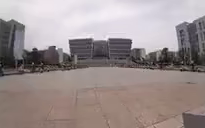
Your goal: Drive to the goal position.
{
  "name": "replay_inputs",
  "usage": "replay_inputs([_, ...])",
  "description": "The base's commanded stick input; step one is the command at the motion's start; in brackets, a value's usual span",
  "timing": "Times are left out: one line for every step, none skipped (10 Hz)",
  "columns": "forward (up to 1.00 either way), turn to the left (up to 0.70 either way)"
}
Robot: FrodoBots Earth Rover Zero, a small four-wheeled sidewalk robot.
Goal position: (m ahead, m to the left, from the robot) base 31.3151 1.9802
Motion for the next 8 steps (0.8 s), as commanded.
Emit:
replay_inputs([0.70,0.01])
replay_inputs([0.70,0.02])
replay_inputs([0.70,0.14])
replay_inputs([0.70,0.15])
replay_inputs([0.70,0.05])
replay_inputs([0.70,0.02])
replay_inputs([0.70,0.02])
replay_inputs([0.70,0.02])
